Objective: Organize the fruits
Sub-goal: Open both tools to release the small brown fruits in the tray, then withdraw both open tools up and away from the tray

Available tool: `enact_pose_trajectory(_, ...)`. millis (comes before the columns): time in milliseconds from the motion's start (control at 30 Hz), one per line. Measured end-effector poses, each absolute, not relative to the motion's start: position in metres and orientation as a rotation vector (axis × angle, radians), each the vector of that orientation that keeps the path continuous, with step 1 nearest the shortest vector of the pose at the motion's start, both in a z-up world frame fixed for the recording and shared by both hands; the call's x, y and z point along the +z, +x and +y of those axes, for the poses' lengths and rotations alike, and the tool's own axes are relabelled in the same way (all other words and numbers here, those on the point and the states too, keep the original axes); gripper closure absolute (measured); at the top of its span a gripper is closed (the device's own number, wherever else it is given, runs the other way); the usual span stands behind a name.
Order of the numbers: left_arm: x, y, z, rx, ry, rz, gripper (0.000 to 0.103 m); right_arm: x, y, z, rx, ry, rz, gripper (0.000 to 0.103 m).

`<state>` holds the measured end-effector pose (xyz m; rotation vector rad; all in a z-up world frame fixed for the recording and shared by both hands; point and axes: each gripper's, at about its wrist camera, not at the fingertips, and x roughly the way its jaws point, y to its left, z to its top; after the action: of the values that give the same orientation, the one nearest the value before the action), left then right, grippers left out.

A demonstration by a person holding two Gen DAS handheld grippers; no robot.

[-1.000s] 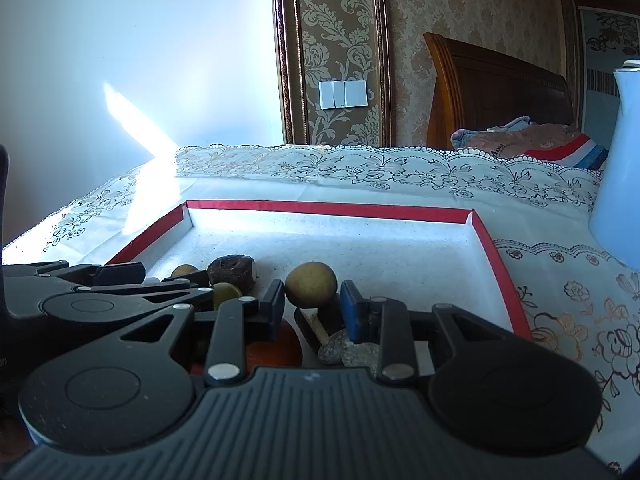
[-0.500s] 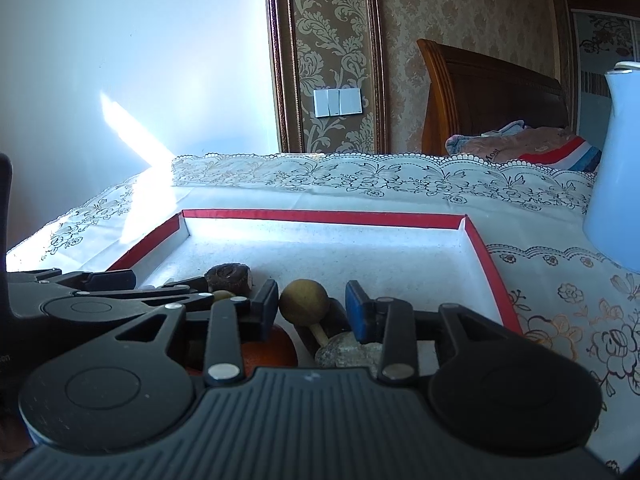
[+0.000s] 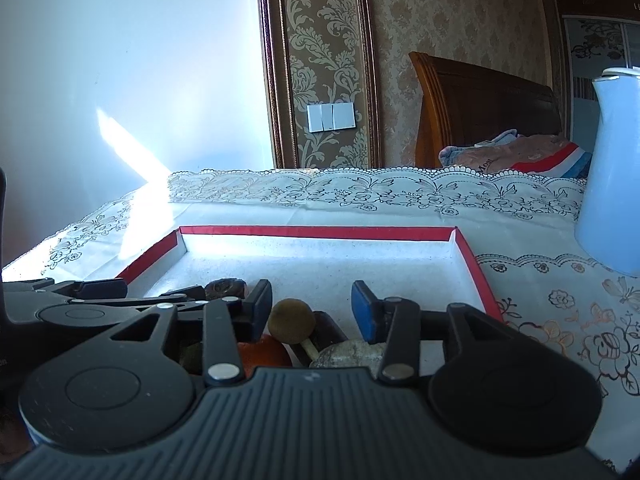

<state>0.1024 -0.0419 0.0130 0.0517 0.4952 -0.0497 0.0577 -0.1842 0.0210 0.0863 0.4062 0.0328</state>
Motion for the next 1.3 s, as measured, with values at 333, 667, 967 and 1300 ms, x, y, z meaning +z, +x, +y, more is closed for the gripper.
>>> enact_pose_trajectory(333,0.015,0.099,-0.041,-0.044,0.057,0.49,0.031,0.022,0.055,-0.186,0.012,0.087,0.389,0.056)
enact_pose_trajectory(667,0.016,0.097,-0.04,-0.044,0.052,0.492,0.028,0.023,0.052,-0.187,0.0,0.092,0.376,0.051)
enact_pose_trajectory(967,0.018,0.094,-0.037,-0.056,0.041,0.498,0.028,0.023,0.05,-0.188,-0.005,0.096,0.368,0.046)
enact_pose_trajectory(1300,0.021,0.092,-0.034,-0.064,0.028,0.503,0.027,0.024,0.049,-0.189,-0.009,0.099,0.36,0.043)
